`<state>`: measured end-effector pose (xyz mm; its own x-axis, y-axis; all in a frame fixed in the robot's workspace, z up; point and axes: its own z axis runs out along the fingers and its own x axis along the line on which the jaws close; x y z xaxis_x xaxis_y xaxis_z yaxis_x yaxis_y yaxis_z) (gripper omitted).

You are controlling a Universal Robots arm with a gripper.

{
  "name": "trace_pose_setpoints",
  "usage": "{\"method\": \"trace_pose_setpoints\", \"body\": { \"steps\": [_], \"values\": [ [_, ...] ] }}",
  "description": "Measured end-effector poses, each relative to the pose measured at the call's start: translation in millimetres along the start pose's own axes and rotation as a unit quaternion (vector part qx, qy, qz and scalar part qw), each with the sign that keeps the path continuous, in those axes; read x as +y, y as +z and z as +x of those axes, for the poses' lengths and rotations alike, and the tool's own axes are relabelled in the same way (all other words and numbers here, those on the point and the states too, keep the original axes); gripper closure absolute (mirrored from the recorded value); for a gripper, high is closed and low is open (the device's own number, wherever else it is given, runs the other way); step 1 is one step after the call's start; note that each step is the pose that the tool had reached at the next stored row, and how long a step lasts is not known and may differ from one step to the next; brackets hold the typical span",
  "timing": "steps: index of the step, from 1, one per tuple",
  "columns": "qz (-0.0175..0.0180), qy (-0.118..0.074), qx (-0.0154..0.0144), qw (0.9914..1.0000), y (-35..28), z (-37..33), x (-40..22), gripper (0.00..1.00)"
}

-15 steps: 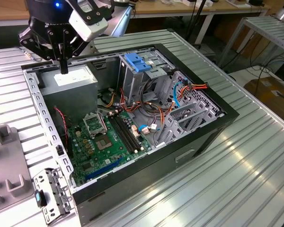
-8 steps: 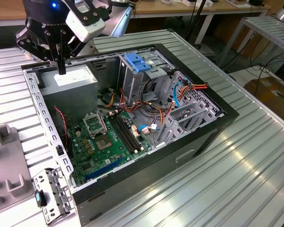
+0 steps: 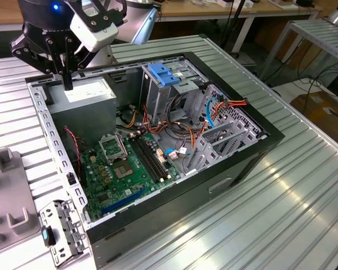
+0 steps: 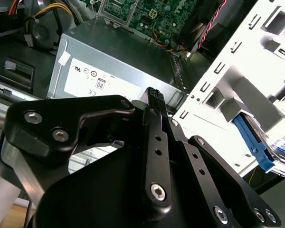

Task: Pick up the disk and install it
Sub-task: 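Reach for the disk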

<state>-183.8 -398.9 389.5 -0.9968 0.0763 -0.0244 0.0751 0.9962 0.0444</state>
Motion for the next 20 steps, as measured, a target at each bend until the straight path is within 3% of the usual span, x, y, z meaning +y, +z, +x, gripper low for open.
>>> {"method": "trace_pose_setpoints", "body": {
  "steps": [20],
  "values": [
    [0.0, 0.0, 0.0, 1.0, 1.3, 25.1, -2.0, 0.89]
  ]
}}
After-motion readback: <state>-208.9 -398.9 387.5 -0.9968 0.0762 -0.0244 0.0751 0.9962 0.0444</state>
